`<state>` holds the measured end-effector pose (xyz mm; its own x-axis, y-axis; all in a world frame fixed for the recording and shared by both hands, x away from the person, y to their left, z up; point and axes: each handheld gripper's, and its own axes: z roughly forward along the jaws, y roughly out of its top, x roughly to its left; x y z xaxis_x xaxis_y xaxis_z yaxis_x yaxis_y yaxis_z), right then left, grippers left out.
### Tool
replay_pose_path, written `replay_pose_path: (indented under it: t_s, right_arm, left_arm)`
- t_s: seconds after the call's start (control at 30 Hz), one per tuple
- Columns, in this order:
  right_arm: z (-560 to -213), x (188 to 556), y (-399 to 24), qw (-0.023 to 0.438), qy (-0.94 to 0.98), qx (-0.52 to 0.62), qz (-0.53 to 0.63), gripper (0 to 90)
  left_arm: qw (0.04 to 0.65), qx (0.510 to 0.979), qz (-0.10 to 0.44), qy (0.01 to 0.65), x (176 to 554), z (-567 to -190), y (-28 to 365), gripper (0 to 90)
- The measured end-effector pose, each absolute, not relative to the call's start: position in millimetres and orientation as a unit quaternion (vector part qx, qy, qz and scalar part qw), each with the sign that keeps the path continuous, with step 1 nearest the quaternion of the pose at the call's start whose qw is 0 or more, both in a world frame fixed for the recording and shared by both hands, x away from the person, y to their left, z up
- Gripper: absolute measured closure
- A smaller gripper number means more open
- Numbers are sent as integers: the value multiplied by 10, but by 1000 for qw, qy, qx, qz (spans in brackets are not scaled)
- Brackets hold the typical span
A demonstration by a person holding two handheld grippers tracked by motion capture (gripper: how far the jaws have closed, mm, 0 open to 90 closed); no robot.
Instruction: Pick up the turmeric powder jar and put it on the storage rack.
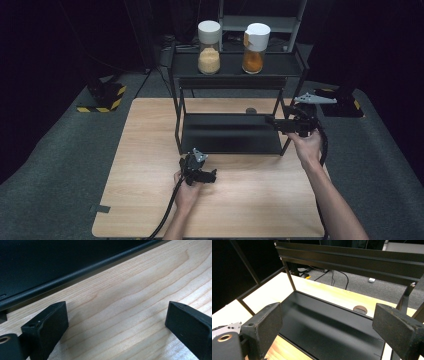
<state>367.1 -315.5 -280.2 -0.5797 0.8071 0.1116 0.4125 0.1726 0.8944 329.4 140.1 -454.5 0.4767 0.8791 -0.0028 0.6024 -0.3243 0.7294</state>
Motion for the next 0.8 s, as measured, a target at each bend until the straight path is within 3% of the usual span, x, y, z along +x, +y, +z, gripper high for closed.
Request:
replay_pose_path:
  t_s: [0.8]
  right_arm:
    - [-3033,3649,-3127,192,745,418,483,89]
  left_arm:
    - [342,788,202,470,3294,-4545,1401,45]
